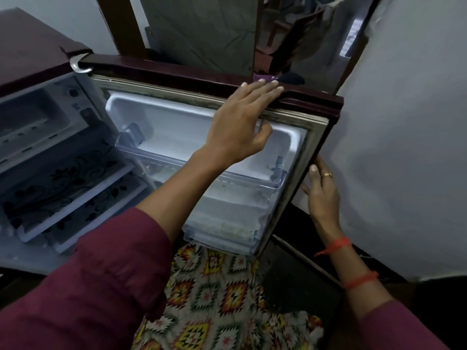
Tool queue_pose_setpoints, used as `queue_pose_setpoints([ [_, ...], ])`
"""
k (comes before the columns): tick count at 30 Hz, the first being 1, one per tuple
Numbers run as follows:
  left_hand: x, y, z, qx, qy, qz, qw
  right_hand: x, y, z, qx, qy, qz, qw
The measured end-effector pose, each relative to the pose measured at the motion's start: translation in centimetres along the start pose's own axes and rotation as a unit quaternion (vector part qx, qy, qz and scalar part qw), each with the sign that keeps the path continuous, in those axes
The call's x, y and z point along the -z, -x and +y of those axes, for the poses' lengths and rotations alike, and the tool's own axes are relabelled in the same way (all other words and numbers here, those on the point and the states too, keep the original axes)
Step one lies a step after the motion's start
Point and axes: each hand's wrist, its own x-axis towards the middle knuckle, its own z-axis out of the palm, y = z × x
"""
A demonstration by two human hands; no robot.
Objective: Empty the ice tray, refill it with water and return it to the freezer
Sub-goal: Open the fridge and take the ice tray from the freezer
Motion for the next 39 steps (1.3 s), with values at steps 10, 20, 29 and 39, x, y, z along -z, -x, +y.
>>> queue_pose_setpoints([
  [10,-0.9,-3.4,-0.8,0.016,-0.042,-0.060,0.997,-0.3,-4.7,0.4,-0.008,0.040,-0.003,0.999],
  [20,-1.1,-4.4,-2.0,-0.010,-0.087,-0.123,0.989,-1.1,-3.6,0.9,-0.016,0.035,-0.016,0.999],
  [29,-1.7,-3.3,-2.2,0.000,-0.129,-0.130,0.983,-1.8,-1.3,1.0,-0.025,-0.005,-0.034,0.999],
  [39,0.1,6.0,-4.8,0.092,-0.065,-0.054,0.992,-4.9,4.4,2.1,-0.040,0.019,-0.059,0.997],
])
